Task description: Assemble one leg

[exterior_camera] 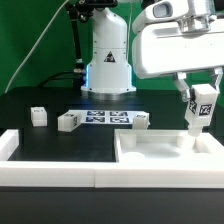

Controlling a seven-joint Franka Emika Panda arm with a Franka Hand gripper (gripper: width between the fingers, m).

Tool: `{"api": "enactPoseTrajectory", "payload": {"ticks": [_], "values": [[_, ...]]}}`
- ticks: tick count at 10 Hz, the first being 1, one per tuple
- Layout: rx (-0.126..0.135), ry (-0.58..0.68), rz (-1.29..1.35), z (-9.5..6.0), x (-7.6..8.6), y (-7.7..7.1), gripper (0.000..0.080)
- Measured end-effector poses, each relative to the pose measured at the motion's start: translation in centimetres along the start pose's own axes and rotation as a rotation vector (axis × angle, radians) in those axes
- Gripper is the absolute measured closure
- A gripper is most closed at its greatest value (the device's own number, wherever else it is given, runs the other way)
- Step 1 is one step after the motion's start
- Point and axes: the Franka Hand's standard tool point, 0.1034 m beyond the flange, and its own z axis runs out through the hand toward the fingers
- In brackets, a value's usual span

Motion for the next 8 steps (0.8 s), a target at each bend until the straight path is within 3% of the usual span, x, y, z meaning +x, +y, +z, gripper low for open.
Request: {"api": "enactPoseTrajectory", "payload": {"ticks": [7,8], "values": [[-0.012,0.065,0.006,1.4,1.8,0.9,0.0507],[-0.042,0.155,-0.008,1.3,2.6,1.6,0.0507]]}}
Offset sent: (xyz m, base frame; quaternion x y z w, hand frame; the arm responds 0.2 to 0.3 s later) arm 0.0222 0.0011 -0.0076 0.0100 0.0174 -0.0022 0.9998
